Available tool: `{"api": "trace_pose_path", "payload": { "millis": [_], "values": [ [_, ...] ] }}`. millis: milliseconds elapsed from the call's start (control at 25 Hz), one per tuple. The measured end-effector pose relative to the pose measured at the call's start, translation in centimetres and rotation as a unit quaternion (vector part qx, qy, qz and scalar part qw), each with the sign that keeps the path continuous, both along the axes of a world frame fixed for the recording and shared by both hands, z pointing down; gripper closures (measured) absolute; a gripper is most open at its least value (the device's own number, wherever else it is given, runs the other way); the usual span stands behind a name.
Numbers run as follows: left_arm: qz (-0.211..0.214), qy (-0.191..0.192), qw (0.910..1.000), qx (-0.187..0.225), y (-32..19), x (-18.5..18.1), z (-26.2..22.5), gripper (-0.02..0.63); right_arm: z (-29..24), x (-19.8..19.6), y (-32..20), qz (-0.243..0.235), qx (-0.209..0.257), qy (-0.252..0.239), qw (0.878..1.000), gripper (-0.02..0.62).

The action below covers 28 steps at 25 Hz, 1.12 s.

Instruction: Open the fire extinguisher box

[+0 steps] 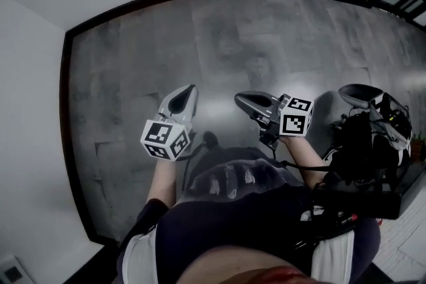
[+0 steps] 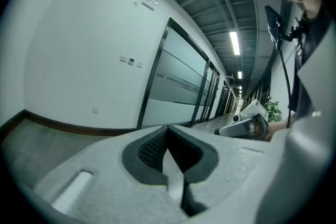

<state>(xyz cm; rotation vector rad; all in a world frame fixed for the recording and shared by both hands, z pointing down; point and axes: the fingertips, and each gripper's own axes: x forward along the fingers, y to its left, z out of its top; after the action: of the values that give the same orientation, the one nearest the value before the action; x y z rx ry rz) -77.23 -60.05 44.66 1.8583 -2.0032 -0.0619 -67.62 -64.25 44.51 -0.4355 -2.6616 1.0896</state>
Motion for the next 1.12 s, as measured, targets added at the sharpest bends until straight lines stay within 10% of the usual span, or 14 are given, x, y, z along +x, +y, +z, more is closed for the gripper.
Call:
{"api": "trace_pose_path", "payload": {
  "millis": [240,480,1120],
  "values": [
    [-0.016,-0.013,0.9997,0.015,1.0,-1.8,-1.3,0.606,-0.2,-2.5,0.4,-0.016,0.035,-0.016,0.999,0.594],
    [-0.108,-0.008,0.9941,-0.005,7.7,-12.2,0.1,0.606,-0.4,-14.2,6.1,-0.114,0.066,-0.027,0.991,0.594],
    [-0.274,0.010,0.9596,-0.066,14.8,-23.5,2.7,0.606,2.2,-29.8,11.0,-0.304,0.001,-0.022,0.952,0.594]
  ]
}}
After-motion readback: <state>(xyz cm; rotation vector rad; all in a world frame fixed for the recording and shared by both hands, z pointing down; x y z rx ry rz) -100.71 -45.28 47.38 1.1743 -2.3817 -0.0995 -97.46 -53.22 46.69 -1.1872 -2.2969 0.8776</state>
